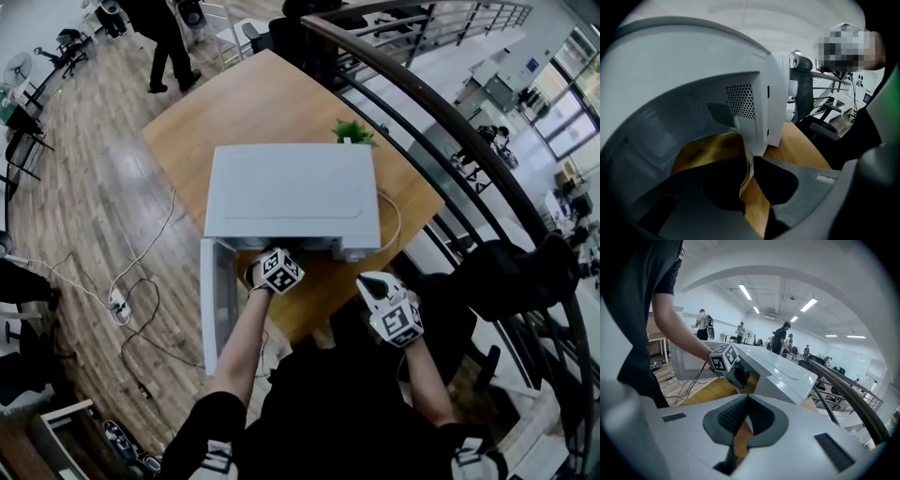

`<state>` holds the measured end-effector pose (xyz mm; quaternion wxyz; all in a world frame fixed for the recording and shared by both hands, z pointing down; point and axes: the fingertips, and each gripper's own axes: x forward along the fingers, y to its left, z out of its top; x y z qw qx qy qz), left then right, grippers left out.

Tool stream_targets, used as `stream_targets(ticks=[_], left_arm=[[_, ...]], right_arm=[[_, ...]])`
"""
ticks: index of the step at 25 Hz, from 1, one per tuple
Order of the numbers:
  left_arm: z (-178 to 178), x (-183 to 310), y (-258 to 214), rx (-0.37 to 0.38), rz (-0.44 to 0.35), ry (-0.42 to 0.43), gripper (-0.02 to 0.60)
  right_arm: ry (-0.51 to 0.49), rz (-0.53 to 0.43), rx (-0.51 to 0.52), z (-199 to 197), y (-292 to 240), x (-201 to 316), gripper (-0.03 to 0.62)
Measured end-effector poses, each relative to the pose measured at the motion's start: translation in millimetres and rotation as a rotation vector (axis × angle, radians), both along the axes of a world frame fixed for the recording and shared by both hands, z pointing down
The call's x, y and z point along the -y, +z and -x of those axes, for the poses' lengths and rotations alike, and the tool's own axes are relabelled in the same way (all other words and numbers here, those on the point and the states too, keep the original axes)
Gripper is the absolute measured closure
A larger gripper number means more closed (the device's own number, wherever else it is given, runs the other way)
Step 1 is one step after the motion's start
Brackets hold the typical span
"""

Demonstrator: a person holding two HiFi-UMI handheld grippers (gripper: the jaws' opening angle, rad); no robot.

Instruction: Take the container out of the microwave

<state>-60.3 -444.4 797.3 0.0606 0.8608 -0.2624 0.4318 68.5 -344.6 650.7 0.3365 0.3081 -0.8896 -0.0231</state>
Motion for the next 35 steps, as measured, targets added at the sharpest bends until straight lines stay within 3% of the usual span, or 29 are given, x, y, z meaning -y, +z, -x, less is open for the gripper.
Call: stream_targets(ticks=[2, 18, 35], left_arm=[[0, 0, 1, 0.011, -0.002, 0.005, 0.551], [4, -15, -7, -0.03, 0.005, -0.014, 0.557], [8, -89, -25, -0.016, -0.027, 0.048, 0.557]], right_arm=[[0.006, 0.009, 0.004, 0, 4, -3, 0.595], [-0.032, -0.007, 0.01, 14, 0, -8, 0.595], [-0.065, -0.042, 0.034, 48, 0, -31, 0.595]])
